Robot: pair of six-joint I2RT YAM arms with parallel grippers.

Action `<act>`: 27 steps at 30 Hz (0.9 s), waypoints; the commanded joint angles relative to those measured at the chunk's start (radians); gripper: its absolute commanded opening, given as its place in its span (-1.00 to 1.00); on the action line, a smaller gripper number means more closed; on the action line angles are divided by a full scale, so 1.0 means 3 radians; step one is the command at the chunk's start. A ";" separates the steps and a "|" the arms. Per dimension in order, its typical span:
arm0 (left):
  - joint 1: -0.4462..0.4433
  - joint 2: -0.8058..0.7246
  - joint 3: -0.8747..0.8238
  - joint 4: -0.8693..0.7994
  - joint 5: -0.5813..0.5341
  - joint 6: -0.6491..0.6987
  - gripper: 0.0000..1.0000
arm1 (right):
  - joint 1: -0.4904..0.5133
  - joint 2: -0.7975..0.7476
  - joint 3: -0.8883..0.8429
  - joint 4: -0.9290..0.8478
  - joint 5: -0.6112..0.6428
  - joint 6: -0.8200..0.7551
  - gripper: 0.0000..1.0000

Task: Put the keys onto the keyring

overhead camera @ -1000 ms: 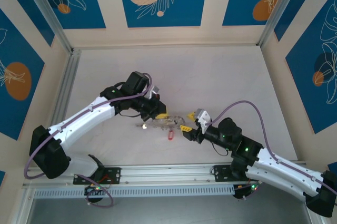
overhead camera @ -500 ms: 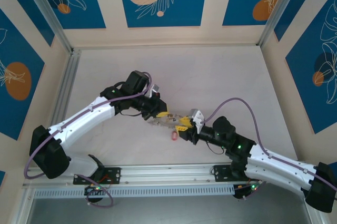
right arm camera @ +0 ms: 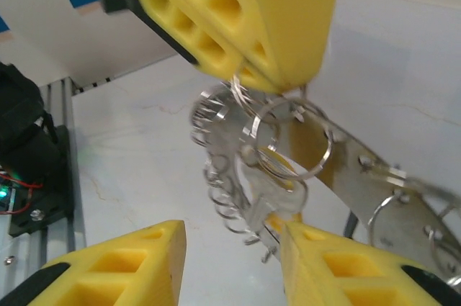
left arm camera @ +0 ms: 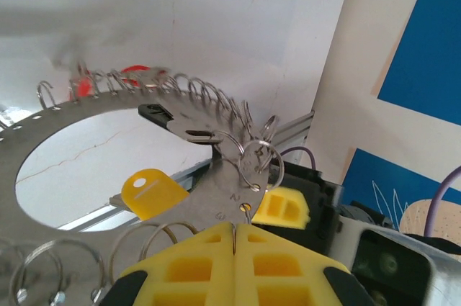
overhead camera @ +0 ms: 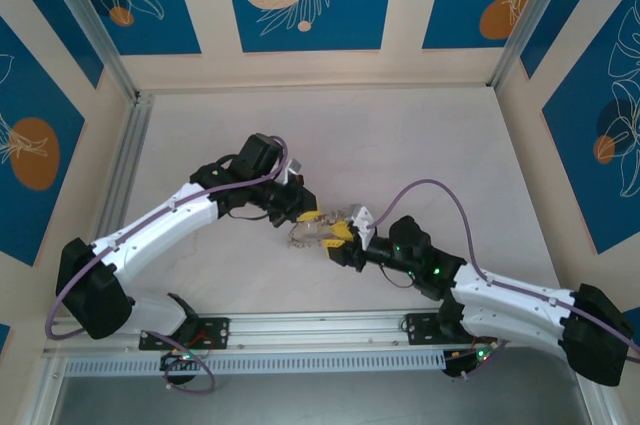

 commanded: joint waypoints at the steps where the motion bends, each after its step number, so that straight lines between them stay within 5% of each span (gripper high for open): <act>1: -0.0018 -0.0052 0.0183 -0.0020 -0.0004 -0.0076 -1.00 | -0.0076 0.0204 0.0118 0.0324 -0.0025 0.0008 -0.21; 17: -0.0078 -0.0032 0.0149 0.0147 -0.0003 -0.0168 -1.00 | -0.0382 0.0266 0.0200 0.0557 -0.0724 0.0043 -0.15; 27: -0.0097 -0.0082 0.0119 0.0130 -0.0011 -0.0166 -1.00 | -0.0421 0.0402 0.0332 0.0518 -0.0740 0.0039 -0.85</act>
